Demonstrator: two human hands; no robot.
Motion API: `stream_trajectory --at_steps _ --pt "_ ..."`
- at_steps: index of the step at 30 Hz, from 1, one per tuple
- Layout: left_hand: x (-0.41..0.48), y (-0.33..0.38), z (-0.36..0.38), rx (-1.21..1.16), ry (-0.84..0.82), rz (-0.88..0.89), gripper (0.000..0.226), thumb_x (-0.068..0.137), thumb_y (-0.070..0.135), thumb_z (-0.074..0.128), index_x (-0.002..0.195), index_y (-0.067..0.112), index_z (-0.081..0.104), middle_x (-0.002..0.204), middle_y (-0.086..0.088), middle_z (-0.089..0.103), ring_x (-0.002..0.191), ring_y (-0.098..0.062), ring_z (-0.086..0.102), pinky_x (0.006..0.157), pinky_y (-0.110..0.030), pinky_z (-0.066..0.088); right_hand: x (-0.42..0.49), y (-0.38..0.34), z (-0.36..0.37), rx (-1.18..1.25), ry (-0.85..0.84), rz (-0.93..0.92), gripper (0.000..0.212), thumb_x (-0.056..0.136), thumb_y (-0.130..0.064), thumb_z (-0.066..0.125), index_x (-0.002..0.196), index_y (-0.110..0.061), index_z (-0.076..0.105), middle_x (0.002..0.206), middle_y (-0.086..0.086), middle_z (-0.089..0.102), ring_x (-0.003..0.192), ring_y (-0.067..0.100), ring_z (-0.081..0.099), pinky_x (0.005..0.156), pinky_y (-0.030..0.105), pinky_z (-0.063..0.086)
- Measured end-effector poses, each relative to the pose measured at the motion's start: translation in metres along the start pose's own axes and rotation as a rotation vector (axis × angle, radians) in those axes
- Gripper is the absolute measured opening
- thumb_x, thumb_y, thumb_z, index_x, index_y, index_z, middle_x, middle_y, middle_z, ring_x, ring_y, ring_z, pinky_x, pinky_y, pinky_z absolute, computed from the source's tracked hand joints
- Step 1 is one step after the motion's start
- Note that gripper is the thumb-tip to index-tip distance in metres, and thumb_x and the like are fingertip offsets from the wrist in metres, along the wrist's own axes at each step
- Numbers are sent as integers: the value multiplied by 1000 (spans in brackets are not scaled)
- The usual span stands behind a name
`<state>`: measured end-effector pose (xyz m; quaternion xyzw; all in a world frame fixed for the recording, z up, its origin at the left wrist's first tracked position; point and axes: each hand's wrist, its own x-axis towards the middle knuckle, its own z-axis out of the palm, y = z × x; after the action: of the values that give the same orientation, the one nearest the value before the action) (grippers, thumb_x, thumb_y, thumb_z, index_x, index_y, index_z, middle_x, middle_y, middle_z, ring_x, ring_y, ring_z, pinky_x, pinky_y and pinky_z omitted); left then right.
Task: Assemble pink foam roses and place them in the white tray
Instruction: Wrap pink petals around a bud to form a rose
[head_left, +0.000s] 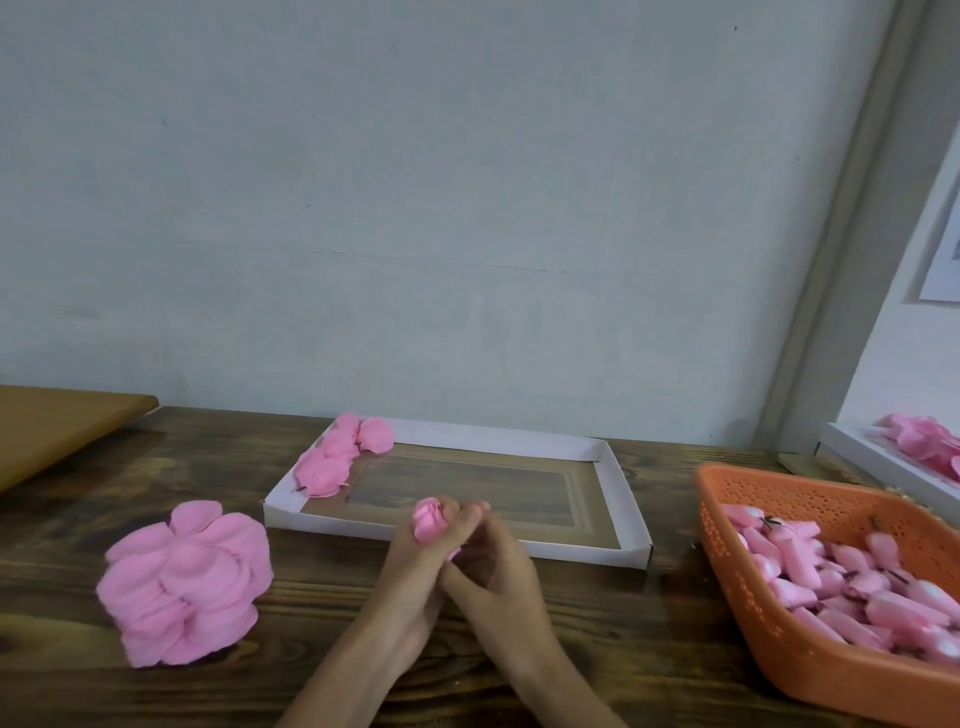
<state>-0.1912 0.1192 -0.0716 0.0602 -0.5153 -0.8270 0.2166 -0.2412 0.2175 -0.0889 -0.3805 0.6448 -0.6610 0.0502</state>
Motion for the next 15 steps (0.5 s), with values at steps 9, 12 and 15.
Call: stream_trajectory --at_steps 9,12,15 --pt "-9 14 -2 216 -126 -49 67 63 69 87 96 12 79 117 -17 76 77 -22 65 46 -24 38 4 -19 -10 300 -252 338 37 100 -44 59 95 -9 67 81 4 58 73 16 56 68 30 50" --pt "-10 14 0 218 -120 -63 62 60 71 87 83 14 76 112 -20 76 80 -28 71 45 -23 40 2 -23 -11 299 -302 392 33 104 -44 57 97 -13 66 81 4 58 74 17 56 70 34 50" --pt "-11 14 4 187 14 -51 57 69 69 83 85 14 76 113 -14 77 83 -30 71 46 -24 37 -3 -24 -3 305 -236 378 28 100 -37 57 117 -16 65 90 0 67 82 15 64 73 33 53"
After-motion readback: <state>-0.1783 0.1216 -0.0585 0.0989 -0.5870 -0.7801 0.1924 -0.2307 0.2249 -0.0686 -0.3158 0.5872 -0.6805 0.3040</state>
